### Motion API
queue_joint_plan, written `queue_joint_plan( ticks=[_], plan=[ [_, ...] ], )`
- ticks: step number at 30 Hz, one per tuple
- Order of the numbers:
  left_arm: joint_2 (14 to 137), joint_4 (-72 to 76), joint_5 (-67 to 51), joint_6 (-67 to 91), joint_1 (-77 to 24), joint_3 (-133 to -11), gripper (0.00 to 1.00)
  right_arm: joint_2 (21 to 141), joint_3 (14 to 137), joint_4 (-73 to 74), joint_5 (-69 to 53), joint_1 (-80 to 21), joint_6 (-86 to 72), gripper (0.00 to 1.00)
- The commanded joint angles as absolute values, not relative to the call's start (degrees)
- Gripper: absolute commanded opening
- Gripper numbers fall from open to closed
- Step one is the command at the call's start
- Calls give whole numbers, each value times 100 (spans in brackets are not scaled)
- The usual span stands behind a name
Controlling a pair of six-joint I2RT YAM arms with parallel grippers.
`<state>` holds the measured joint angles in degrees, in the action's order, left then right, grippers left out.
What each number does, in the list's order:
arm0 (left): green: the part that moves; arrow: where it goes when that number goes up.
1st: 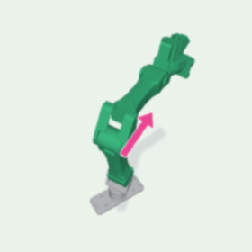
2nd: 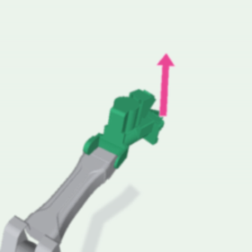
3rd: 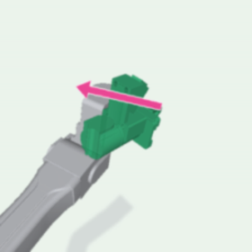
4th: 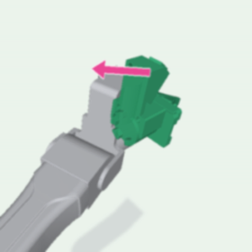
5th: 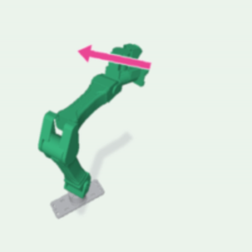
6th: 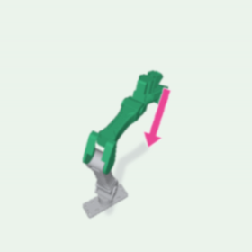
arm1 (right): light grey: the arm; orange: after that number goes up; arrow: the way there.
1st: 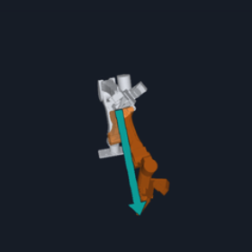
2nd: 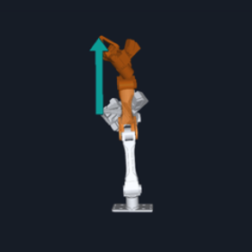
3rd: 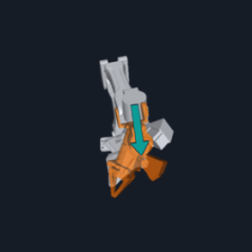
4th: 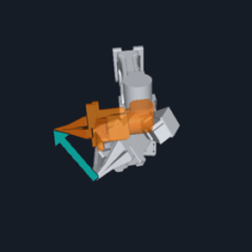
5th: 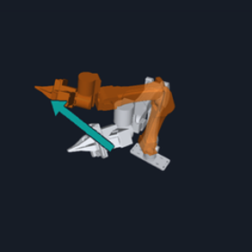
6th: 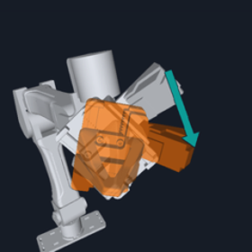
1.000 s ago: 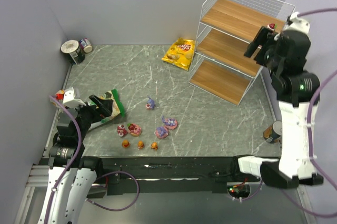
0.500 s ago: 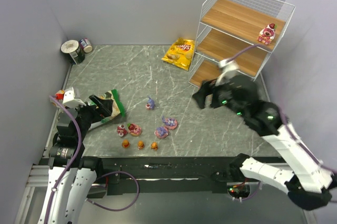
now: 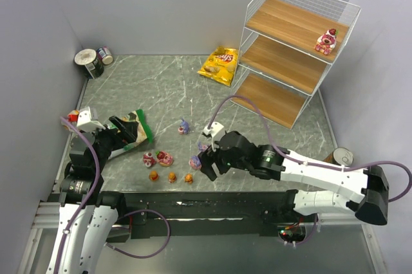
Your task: Place and organize the plastic toys onto the shelf
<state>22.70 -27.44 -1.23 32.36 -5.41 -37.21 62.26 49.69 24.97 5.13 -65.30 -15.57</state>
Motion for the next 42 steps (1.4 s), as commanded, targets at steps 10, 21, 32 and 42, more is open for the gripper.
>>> queue_joint_plan(
  ticks=[10,21,32,42],
  plan=[
    [2285,-2637,-105,3278,-510,-3762,96,7881,5985,932,317,-7181,-994,88],
    [2268,-2646,-79,3278,-510,-3771,96,9492,6970,625,-517,-6689,-308,88],
    [2259,-2672,-26,3287,-510,-3779,96,10634,7365,492,-1327,-6240,-44,87],
    [2241,-2663,-18,3287,-510,-3779,96,11215,7559,369,-1363,-6214,316,87]
  ],
)
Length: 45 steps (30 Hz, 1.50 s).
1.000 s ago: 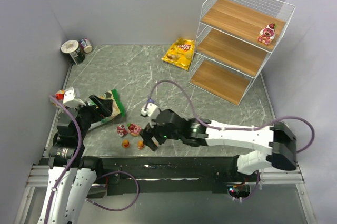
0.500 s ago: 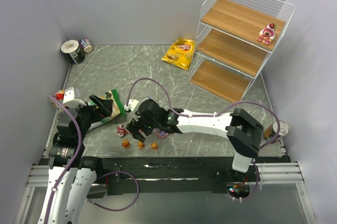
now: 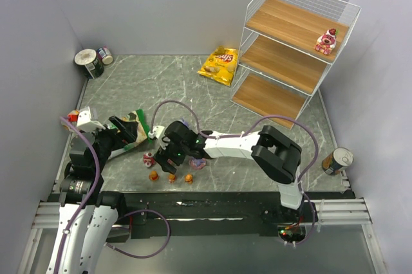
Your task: Place and organize the plastic toys onto the shelf
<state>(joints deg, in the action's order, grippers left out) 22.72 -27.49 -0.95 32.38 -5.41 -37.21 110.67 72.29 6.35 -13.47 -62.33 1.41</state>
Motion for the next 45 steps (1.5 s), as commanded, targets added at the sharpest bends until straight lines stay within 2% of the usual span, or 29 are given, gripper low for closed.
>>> queue_joint_plan(
  ticks=[1,10,15,17,28,30,36,37,40,41,43,45],
  plan=[
    [2250,-2663,-18,3287,-510,-3779,96,11284,7593,360,-1328,-6205,325,87],
    [2241,-2672,-18,3287,-510,-3779,96,11549,7708,202,-906,-6126,229,83],
    [2232,-2681,-18,3287,-510,-3779,96,11488,7577,106,-853,-6100,229,66],
    [2224,-2672,-18,3287,-510,-3779,96,11461,7497,44,-879,-6091,255,62],
    [2224,-2672,-18,3287,-510,-3779,96,11549,7523,18,-1037,-6135,185,63],
    [2224,-2672,-18,3287,-510,-3779,96,11584,7550,44,-924,-6143,124,61],
    [2215,-2672,-26,3287,-510,-3779,96,11531,7506,70,-800,-6143,53,43],
    [2215,-2672,-18,3287,-510,-3779,96,11514,7480,62,-774,-6144,53,36],
    [2215,-2672,-17,3287,-510,-3779,96,11373,7366,18,-695,-6144,26,24],
    [2215,-2672,-18,3287,-510,-3779,96,11260,7330,18,-633,-6144,18,12],
    [2206,-2672,-18,3287,-510,-3779,96,11128,7225,26,-537,-6143,17,0],
    [2206,-2681,-18,3287,-510,-3779,96,10899,7146,26,-370,-6144,9,0]
  ],
)
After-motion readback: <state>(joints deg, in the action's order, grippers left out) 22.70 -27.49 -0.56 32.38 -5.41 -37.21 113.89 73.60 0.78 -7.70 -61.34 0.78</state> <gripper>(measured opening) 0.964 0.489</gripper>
